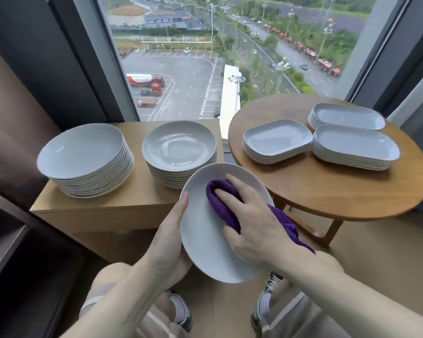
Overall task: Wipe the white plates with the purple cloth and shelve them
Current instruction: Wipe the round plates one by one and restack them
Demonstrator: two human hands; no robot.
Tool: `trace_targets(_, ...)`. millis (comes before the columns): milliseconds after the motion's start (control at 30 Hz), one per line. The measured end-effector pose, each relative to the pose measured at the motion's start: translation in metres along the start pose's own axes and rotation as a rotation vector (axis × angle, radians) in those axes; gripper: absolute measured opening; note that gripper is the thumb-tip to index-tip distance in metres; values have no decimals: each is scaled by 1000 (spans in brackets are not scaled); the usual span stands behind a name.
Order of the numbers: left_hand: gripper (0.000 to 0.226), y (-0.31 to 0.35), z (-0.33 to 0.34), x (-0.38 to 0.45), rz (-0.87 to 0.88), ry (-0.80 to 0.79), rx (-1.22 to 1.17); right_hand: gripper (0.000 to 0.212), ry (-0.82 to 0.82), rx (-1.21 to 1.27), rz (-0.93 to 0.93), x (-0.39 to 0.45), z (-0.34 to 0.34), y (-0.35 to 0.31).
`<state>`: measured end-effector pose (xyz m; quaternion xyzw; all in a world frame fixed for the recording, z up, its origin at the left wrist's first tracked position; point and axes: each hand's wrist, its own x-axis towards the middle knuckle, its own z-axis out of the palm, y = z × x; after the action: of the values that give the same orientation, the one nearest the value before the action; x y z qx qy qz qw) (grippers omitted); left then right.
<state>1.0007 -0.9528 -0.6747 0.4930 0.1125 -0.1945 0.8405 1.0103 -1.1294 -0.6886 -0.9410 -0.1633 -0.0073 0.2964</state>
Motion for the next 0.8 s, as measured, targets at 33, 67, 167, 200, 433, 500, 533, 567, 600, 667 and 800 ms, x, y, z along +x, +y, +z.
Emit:
trace_targets(33, 55, -1, 0, 0, -1, -4, 30, 74, -18, 8, 11, 0, 3, -1)
trace_targets(67, 59, -3, -1, 1, 1, -8, 66, 75, -15, 15, 12, -1, 7, -3)
trace_targets(167, 67, -8, -4, 4, -4, 1, 102, 74, 23, 13, -59, -2, 17, -16)
trace_targets(200, 68, -7, -4, 4, 4, 22, 107, 73, 28, 9, -102, -4, 21, -21)
trace_targets(433, 74, 14, -15, 1, -3, 86, -38, 60, -87, -55, -348, -23, 26, -45)
trace_targets(500, 76, 14, -18, 1, -19, 71, -68, 61, -118, -50, -370, -22, 25, -42)
trace_targets(533, 78, 12, -18, 1, -33, 53, -66, 61, -113, -59, -372, -21, 26, -40)
trace_targets(567, 79, 9, -17, 1, -46, 34, -54, 61, -85, -74, -365, -19, 26, -37)
trace_targets(600, 78, 6, -16, 1, -57, 21, -29, 60, -39, -87, -346, -16, 25, -34)
trace_targets(667, 69, -1, -12, 0, -62, 7, 32, 58, 60, -106, -279, -8, 19, -23)
trace_targets(800, 64, -6, -5, 0, -31, -46, 54, 56, 153, -224, -120, 7, -4, -1)
